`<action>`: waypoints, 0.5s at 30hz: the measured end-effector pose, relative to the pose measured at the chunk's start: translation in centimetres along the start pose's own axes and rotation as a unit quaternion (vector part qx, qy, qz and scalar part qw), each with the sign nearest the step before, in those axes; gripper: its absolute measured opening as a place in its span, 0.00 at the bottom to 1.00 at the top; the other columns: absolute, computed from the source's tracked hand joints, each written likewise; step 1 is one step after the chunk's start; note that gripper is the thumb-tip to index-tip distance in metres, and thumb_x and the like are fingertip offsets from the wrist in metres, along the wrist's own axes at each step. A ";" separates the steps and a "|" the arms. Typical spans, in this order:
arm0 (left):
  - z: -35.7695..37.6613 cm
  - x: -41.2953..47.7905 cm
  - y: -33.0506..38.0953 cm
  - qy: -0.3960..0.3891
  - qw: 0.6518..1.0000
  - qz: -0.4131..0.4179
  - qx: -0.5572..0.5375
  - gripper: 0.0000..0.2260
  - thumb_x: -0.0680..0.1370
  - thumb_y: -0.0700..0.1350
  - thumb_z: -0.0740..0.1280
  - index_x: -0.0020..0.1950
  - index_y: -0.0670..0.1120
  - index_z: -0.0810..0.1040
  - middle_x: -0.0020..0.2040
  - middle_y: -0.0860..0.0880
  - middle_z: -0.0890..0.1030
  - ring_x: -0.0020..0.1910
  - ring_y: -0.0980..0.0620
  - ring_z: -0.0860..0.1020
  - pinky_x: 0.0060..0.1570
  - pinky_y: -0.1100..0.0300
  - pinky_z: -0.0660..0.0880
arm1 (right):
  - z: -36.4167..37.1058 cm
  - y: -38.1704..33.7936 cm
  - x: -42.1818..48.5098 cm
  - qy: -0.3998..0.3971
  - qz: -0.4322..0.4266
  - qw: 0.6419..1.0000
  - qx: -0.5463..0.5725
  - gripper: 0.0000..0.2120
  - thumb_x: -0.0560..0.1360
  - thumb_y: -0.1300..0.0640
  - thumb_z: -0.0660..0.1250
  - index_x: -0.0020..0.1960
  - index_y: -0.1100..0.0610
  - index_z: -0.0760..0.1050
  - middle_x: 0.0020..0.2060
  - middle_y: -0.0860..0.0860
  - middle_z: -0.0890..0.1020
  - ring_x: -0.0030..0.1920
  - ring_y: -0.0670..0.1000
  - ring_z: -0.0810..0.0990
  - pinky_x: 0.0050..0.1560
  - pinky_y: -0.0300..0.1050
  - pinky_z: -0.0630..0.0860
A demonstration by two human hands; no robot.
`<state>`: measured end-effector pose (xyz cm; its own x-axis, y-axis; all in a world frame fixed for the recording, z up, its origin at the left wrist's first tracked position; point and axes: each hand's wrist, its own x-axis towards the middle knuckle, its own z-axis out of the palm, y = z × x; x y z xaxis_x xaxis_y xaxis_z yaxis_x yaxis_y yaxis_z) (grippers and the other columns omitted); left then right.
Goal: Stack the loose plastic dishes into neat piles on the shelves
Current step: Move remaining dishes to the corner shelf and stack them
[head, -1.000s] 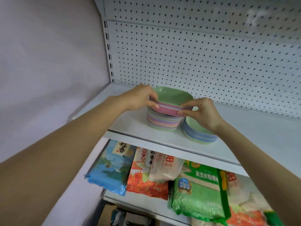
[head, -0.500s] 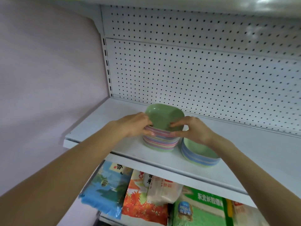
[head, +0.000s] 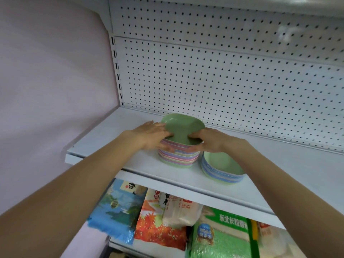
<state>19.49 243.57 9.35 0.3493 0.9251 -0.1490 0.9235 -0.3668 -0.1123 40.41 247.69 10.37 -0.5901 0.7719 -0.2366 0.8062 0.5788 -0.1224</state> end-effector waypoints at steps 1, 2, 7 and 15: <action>-0.1 -0.3 0.3 0.002 1.000 -0.001 0.017 0.30 0.76 0.64 0.57 0.74 0.50 0.61 0.71 0.49 0.67 0.72 0.50 0.60 0.73 0.50 0.54 | -0.2 -0.1 0.1 -0.012 0.003 0.999 -0.034 0.29 0.73 0.35 0.61 0.67 0.51 0.70 0.61 0.52 0.77 0.61 0.55 0.73 0.62 0.48 0.67; -0.3 -0.7 0.5 0.012 1.000 -0.001 0.025 0.30 0.76 0.63 0.58 0.74 0.49 0.61 0.71 0.49 0.66 0.73 0.50 0.58 0.73 0.50 0.51 | -0.4 -0.3 0.1 -0.018 0.003 0.998 -0.064 0.29 0.73 0.35 0.60 0.67 0.51 0.69 0.60 0.51 0.77 0.62 0.55 0.73 0.62 0.48 0.64; -0.7 -5.7 0.0 0.058 0.998 -0.032 -0.003 0.30 0.77 0.62 0.57 0.76 0.51 0.56 0.77 0.47 0.54 0.76 0.50 0.53 0.75 0.52 0.46 | -1.5 -3.0 -1.7 0.005 -0.041 0.989 -0.140 0.37 0.71 0.34 0.63 0.73 0.52 0.61 0.73 0.52 0.63 0.73 0.54 0.61 0.71 0.50 0.56; 0.8 -19.8 -1.6 0.047 0.990 -0.129 0.005 0.29 0.78 0.60 0.58 0.75 0.50 0.56 0.73 0.45 0.62 0.70 0.46 0.65 0.66 0.52 0.65 | -1.4 -15.1 -5.5 0.006 -0.121 0.986 -0.118 0.45 0.72 0.38 0.66 0.77 0.50 0.43 0.76 0.53 0.54 0.74 0.55 0.58 0.72 0.51 0.59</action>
<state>10.98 225.80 11.66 0.1146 0.9932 -0.0225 0.9824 -0.1167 -0.1455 31.45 235.04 14.87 -0.7655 0.6059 -0.2166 0.6104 0.7903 0.0539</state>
